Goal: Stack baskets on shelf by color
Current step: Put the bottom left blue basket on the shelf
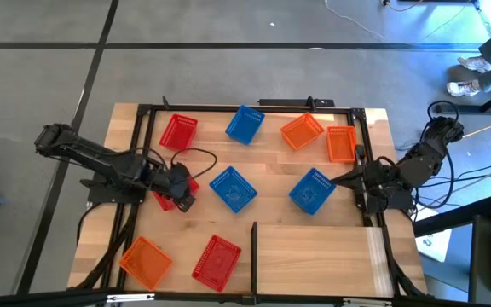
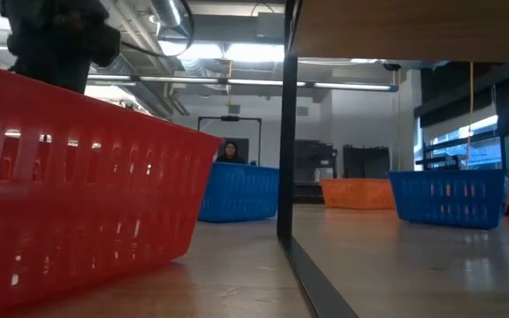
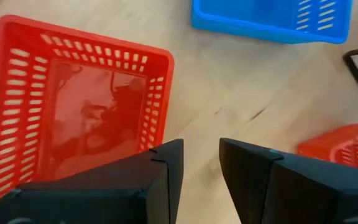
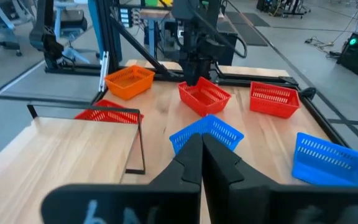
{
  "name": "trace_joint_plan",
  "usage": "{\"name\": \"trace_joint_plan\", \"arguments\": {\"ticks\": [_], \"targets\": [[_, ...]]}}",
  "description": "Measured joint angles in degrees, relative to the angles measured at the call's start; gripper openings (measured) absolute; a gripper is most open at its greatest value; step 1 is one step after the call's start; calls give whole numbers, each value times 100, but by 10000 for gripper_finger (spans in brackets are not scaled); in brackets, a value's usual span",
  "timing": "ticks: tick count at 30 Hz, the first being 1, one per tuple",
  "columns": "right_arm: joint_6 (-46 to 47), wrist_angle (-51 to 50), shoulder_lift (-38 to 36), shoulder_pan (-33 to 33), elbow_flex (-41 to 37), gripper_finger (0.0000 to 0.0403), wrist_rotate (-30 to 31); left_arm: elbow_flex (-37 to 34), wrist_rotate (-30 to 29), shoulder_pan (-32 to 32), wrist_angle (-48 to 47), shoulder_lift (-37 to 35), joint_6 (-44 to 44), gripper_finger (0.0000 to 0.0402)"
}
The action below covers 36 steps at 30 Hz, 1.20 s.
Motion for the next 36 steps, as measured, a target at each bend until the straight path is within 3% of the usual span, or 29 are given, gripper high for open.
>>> {"name": "trace_joint_plan", "arguments": {"ticks": [16,30,36], "targets": [[133,-252,314,0,321,1,-4,-107,-19,0,239,1094,314,94],[148,-248,312,0,321,0,-6,38,203,4,542,1007,502,94],[148,-248,311,0,321,0,-4,480,174,6,916,1005,1978,94]]}}
